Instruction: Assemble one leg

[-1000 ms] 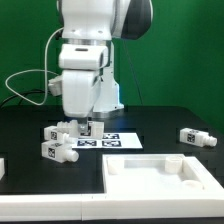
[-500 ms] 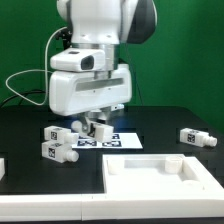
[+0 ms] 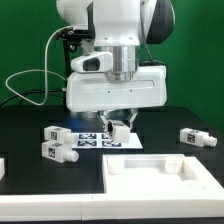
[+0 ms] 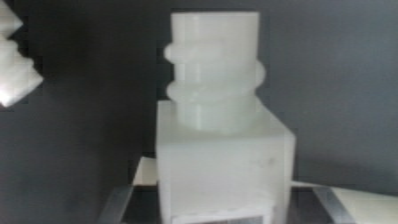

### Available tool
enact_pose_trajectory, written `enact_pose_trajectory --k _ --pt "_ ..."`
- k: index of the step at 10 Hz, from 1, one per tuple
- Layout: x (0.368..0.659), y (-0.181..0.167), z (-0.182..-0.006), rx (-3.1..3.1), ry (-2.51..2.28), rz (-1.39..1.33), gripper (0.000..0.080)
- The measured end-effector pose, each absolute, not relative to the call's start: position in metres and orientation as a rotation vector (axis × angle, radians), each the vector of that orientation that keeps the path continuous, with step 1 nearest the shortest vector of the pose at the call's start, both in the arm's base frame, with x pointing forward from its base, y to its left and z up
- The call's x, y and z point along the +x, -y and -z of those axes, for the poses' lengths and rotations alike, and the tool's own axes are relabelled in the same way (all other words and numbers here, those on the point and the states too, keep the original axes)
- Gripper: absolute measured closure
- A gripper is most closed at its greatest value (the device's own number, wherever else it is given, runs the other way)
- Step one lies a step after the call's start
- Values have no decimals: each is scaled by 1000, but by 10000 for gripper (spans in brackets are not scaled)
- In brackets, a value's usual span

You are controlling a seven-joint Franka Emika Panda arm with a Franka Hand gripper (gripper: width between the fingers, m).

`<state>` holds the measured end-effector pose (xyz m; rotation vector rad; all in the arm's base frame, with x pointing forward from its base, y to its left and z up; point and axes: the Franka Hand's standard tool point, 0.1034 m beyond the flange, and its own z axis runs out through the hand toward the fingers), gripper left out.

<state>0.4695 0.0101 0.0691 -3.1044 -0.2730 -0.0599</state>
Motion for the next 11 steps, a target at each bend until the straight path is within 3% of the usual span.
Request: enact_pose_trajectory --k 3,6,9,11 --pt "454 -27 -68 -3105 201 32 515" --pt "414 -45 -36 -3103 142 -2 515" --pt "415 -45 -35 -3102 148 -7 515" --pt "405 -51 -22 -3102 61 -20 515"
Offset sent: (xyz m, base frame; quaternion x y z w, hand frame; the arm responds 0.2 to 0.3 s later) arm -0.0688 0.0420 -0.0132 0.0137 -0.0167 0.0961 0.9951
